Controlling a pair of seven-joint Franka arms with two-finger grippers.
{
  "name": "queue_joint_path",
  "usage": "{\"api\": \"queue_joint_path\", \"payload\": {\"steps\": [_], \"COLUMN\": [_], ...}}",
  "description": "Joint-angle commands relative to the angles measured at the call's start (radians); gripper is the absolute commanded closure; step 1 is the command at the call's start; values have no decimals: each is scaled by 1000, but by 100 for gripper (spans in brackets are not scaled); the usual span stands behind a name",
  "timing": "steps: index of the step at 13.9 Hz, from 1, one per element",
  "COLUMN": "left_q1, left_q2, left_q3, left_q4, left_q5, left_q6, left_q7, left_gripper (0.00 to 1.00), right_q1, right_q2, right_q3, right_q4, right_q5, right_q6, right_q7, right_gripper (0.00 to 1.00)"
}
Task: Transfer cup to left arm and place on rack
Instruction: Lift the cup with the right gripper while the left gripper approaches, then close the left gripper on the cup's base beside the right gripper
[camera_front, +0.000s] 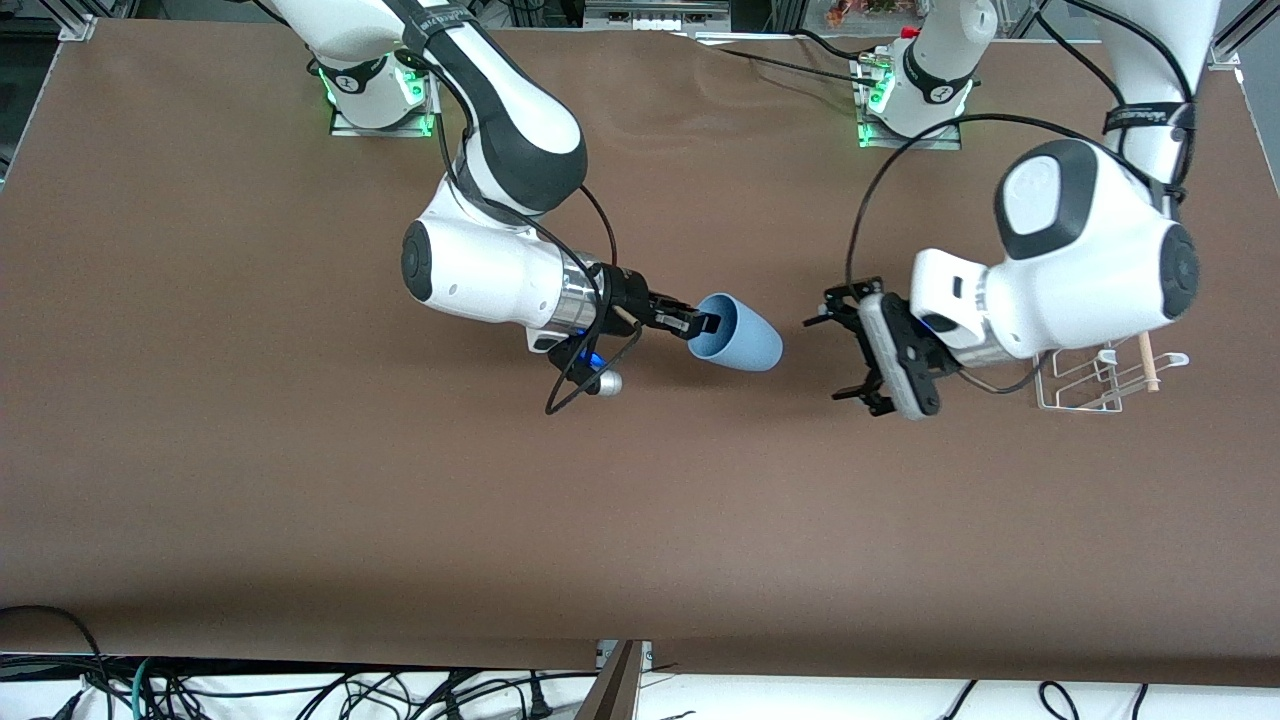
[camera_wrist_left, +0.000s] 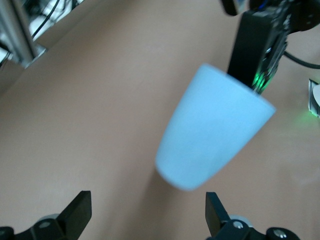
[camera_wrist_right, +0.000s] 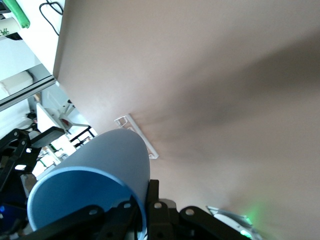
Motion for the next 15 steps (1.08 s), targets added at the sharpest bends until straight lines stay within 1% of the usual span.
{"api": "queue_joint_path", "payload": {"steps": [1, 3, 6, 9, 12, 13, 15], "left_q1": [-4, -2, 4, 13, 16, 25, 28], "left_q2": [7, 7, 1, -21, -27, -33, -48], "left_q3": [-1, -33, -58, -60, -64, -64, -66], "left_q4": [17, 15, 8, -35, -57, -61, -75], "left_q5": [-23, -39, -48, -56, -63, -65, -65], "left_q6": [9, 40, 34, 20, 12, -9, -27], "left_q7": [190, 296, 401, 470, 546, 566, 571], "left_gripper": [0, 0, 0, 0, 0, 0, 0], "right_q1": [31, 43, 50, 50, 50, 50, 50], "right_q2": [22, 22, 22, 22, 20, 20, 18], "right_q3": [-7, -7, -7, -7, -6, -7, -7], "right_q4": [41, 41, 43, 43, 44, 52, 61], "right_q5": [40, 42, 42, 43, 43, 43, 43], "right_q6": [36, 47, 51, 51, 51, 51, 51], "right_q7": [29, 62, 85, 91, 102, 109, 128], "right_gripper": [100, 100, 100, 100, 100, 100, 100]}}
